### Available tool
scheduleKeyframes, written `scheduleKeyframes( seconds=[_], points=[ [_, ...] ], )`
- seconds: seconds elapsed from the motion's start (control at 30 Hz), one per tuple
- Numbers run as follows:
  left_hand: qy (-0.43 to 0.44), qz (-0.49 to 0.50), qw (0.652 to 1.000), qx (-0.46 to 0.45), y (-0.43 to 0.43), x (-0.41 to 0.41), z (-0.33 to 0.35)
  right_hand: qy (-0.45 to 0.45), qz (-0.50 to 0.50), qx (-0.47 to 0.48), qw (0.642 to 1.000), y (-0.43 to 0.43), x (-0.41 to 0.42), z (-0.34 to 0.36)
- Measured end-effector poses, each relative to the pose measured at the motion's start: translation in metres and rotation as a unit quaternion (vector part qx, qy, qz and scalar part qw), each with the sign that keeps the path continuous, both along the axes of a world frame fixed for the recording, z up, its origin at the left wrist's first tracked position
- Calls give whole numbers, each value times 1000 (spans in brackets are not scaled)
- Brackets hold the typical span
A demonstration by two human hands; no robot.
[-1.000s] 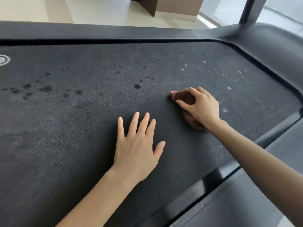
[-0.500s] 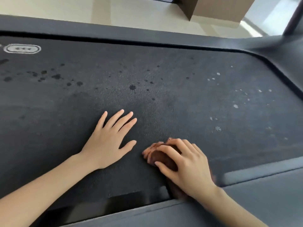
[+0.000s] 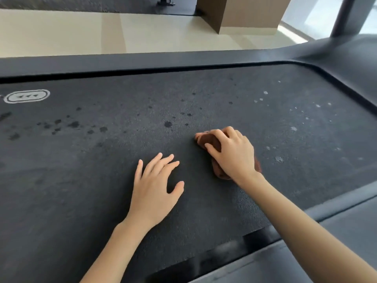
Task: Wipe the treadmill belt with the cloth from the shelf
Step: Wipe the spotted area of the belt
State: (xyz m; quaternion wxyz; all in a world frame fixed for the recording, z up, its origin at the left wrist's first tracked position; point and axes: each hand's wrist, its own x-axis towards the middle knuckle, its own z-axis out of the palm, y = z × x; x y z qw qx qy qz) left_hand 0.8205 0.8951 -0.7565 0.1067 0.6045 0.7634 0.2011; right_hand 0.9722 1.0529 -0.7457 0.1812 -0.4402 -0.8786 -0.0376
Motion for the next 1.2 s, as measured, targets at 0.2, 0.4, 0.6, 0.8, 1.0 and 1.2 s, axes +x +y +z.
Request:
scheduleKeyframes(
  seconds=[0.2, 0.4, 0.6, 0.8, 1.0, 1.2],
  points=[
    [-3, 31, 999, 6, 18, 17, -4, -7, 52, 19, 998, -99, 56, -2],
    [54, 13, 998, 23, 15, 18, -9, 13, -24, 3, 1000, -19, 9, -1],
    [62, -2, 998, 4, 14, 20, -11, -6, -117, -33, 993, 42, -24, 3],
    [74, -10, 997, 12, 14, 22, -13, 7, -44, 1, 999, -69, 30, 1],
    [68, -15, 997, 26, 15, 23, -13, 26, -30, -15, 999, -63, 48, -2],
    [43, -91, 994, 46, 10, 48, -11, 10, -176, -41, 984, 35, 30, 2]
  ],
)
